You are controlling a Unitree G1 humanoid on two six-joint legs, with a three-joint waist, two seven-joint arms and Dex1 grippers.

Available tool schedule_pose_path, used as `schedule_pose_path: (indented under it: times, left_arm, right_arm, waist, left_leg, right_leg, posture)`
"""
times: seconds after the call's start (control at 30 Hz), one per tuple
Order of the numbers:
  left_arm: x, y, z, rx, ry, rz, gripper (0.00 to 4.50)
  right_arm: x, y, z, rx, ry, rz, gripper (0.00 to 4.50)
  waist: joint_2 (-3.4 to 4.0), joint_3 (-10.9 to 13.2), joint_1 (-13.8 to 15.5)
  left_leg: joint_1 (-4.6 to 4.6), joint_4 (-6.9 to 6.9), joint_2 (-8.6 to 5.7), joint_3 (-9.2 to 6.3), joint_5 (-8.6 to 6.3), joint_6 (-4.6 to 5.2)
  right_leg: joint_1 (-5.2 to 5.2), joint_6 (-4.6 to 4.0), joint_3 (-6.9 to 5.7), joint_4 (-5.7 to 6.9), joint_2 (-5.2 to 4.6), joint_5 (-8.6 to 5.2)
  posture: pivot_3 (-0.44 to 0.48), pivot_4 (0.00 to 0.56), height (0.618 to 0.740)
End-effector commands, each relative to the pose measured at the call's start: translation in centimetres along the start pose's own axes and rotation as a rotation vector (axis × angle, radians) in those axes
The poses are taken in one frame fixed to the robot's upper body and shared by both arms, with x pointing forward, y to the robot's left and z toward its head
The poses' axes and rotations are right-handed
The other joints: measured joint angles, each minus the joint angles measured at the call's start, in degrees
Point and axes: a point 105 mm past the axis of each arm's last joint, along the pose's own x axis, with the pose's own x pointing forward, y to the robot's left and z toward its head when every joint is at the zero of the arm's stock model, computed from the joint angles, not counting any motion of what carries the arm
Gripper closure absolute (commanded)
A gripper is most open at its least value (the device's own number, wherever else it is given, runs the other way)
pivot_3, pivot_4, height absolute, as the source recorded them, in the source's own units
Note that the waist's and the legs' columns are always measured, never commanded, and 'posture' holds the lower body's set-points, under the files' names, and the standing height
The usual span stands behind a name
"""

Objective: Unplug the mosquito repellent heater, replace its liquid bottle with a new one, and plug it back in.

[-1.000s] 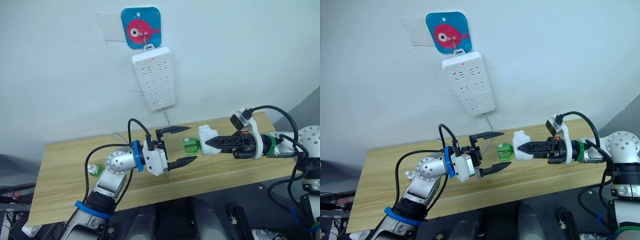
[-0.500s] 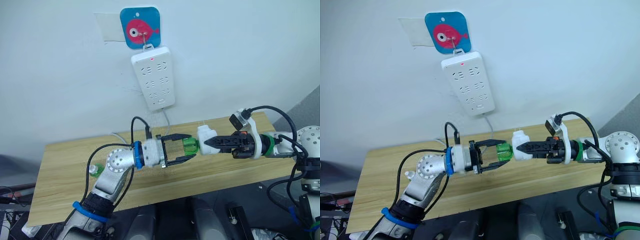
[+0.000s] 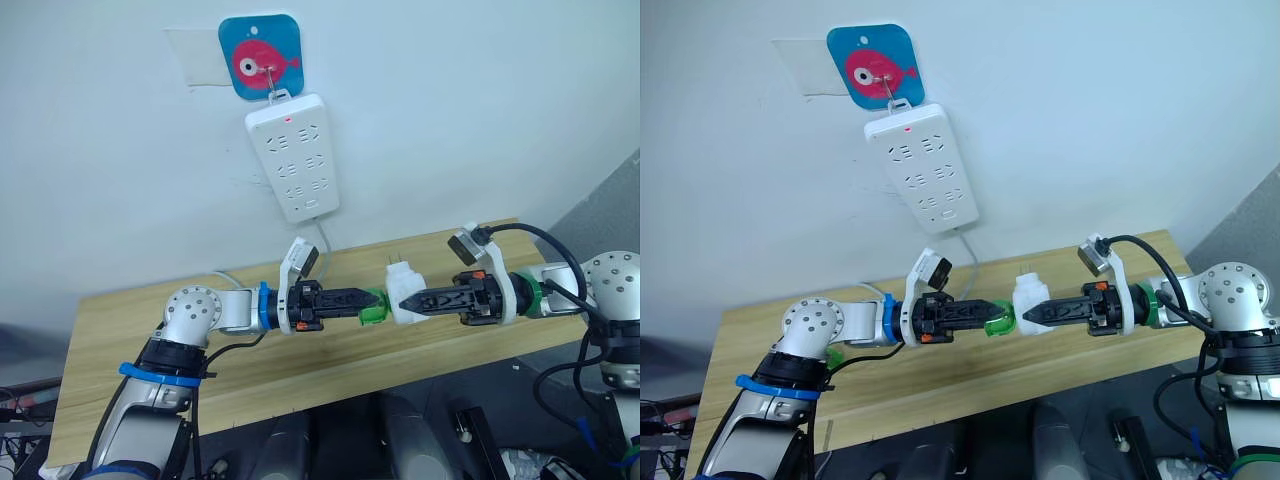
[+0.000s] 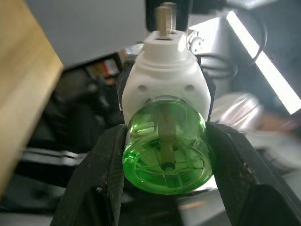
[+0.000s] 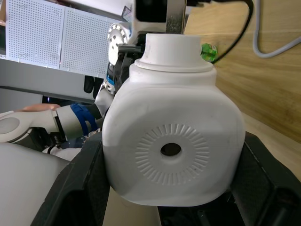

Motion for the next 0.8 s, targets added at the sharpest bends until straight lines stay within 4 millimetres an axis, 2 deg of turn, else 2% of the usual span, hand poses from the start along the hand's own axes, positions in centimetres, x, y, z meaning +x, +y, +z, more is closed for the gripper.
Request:
schedule_pose_path:
  times: [0.03, 0.13, 0.27, 0.4, 0.5, 0.57, 0.63, 0.7, 0.8]
  left_arm:
    - [-0.7, -0.3, -0.1, 0.002, -0.002, 0.018, 0.99]
    - [-0.6, -0.5, 0.3, -0.002, -0.032, 0.007, 0.02]
    - [-1.2, -0.9, 0.9, 0.07, -0.063, 0.046, 0.02]
    - [-2.3, -1.9, 1.2, 0.271, -0.046, 0.132, 0.02]
    - [-3.0, -3.7, 0.9, 0.542, 0.021, 0.153, 0.02]
    - [-2.9, -4.3, 0.3, 0.799, 0.112, 0.164, 0.02]
    - [-2.5, -4.0, 0.2, 1.126, 0.15, 0.203, 0.02]
    - [-2.2, -3.8, 0.9, 1.395, 0.097, 0.244, 0.02]
    - [-1.8, -2.8, 0.2, 1.589, 0.089, 0.227, 0.02]
  right_arm:
    - [-0.1, 1.2, -0.1, -0.03, 0.012, 0.05, 1.51]
    - [-0.3, 1.1, -0.1, -0.023, 0.005, 0.046, 1.51]
    - [-1.0, 0.7, 0.3, 0.014, -0.036, 0.048, 1.51]
    - [-1.8, 0.1, 0.8, 0.047, -0.079, 0.032, 1.51]
    - [-2.1, -0.8, 1.4, 0.068, -0.123, 0.001, 1.51]
    - [-2.3, -1.0, 1.8, 0.08, -0.142, 0.002, 1.51]
    - [-2.4, -0.9, 2.2, 0.088, -0.154, 0.019, 1.51]
    - [-2.3, -0.8, 2.4, 0.088, -0.154, 0.031, 1.51]
    - [-2.0, -0.6, 2.5, 0.085, -0.15, 0.043, 1.51]
  waist:
    - [0.0, 0.0, 0.0]
    - [0.0, 0.0, 0.1]
    - [0.0, 0.0, 0.2]
    - [0.01, 0.0, 0.1]
    - [0.01, 0.0, 0.0]
    - [0.01, 0.0, 0.2]
    - [0.02, 0.0, 0.5]
    - [0.02, 0.0, 0.9]
    - [0.01, 0.0, 1.6]
  left_leg:
    - [0.01, -0.01, 0.01, 0.01, 0.0, 0.0]
    - [0.01, 0.0, 0.0, 0.05, 0.0, -0.01]
    - [0.01, 0.0, -0.01, 0.05, 0.0, -0.01]
    - [0.01, -0.03, -0.01, 0.09, 0.0, -0.03]
    - [0.01, -0.1, 0.03, 0.18, 0.12, -0.23]
    - [0.01, -0.12, 0.03, 0.2, 0.12, -0.23]
    - [0.01, -0.14, 0.02, 0.22, 0.12, -0.23]
    - [0.02, -0.16, -0.01, 0.29, 0.11, -0.21]
    - [-0.01, -0.15, 0.04, 0.29, 0.0, -0.03]
  right_leg:
    - [0.0, -0.01, 0.01, -0.01, -0.01, 0.0]
    - [0.01, -0.01, 0.05, -0.02, -0.03, 0.0]
    - [0.01, -0.01, 0.06, -0.02, -0.05, 0.0]
    - [-0.01, -0.02, 0.1, -0.03, -0.05, 0.0]
    - [-0.05, -0.04, 0.16, -0.04, -0.03, 0.0]
    - [-0.04, -0.05, 0.17, -0.06, -0.04, 0.0]
    - [-0.01, -0.05, 0.19, -0.15, -0.07, 0.0]
    - [0.02, -0.06, 0.26, -0.21, -0.12, 0.0]
    - [0.0, -0.07, 0.23, -0.23, -0.11, 0.01]
  posture:
    - [-0.14, 0.262, 0.74]
    - [-0.143, 0.263, 0.74]
    - [-0.139, 0.262, 0.74]
    - [-0.138, 0.261, 0.74]
    - [-0.125, 0.266, 0.74]
    - [-0.113, 0.272, 0.74]
    - [-0.105, 0.273, 0.74]
    - [-0.095, 0.273, 0.74]
    - [-0.095, 0.273, 0.74]
